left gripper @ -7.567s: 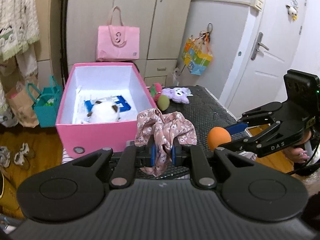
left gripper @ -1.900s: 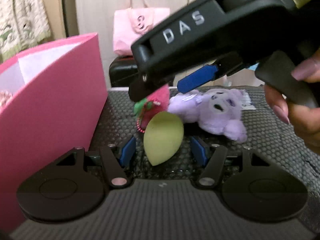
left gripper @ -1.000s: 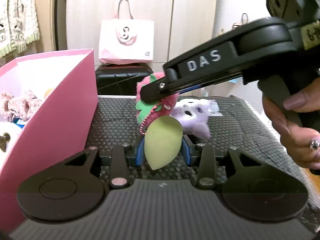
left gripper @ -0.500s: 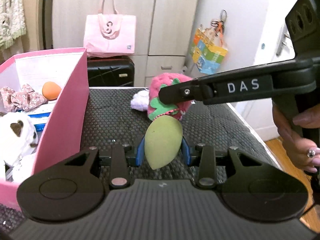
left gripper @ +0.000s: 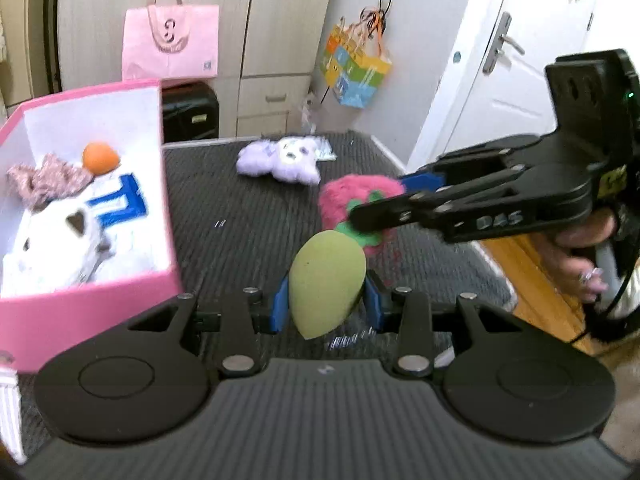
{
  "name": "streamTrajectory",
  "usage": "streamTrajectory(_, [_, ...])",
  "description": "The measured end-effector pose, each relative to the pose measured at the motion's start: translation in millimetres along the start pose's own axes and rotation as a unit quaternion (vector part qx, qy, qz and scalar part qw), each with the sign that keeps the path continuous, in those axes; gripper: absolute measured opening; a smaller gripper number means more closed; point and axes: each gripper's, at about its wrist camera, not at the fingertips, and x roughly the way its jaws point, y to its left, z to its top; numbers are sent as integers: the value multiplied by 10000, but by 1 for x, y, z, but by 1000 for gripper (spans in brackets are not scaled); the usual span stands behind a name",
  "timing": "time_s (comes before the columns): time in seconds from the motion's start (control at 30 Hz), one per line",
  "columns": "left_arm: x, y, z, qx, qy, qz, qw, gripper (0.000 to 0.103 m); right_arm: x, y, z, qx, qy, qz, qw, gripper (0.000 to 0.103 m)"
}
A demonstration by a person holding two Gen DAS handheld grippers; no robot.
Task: Organize soft objects
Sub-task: 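Lift the green sponge and strawberry plush with both grippers over the pink box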
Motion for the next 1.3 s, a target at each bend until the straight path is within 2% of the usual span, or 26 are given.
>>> streamTrajectory(0.13, [-17, 13, -11, -42, 129, 234, 9996, 37, -11, 18, -2, -7, 143, 221, 9997, 35])
streamTrajectory(0.27, [-35, 30, -15, -269, 210, 278, 9990, 37, -11, 31, -6, 61, 299, 549, 9980, 35])
streamTrajectory(0.37, [-54, 37, -17, -307, 147, 413, 9986, 37, -6, 42, -7, 39, 413, 712, 9966, 35])
streamTrajectory(0.5, [-74, 44, -16, -306, 140, 414, 9986, 38, -3, 55, -2, -9, 477, 1022, 9936, 35])
streamTrajectory(0.67, [-92, 53, -15, -242, 103, 701, 9972, 38, -3, 75, 10, -178, 450, 1303, 9903, 35])
streamTrajectory(0.83, [-103, 67, -10, -288, 8, 732, 9969, 38, 5, 92, 21, -474, 393, 1294, 9897, 35])
streamTrajectory(1.03, [-109, 79, -3, -284, -97, 815, 9962, 38, 14, 105, 41, -633, 308, 1476, 9865, 35])
streamTrajectory(1.3, [-115, 96, 20, -123, -500, 757, 9958, 39, 24, 106, 78, -803, -164, 1377, 9871, 35])
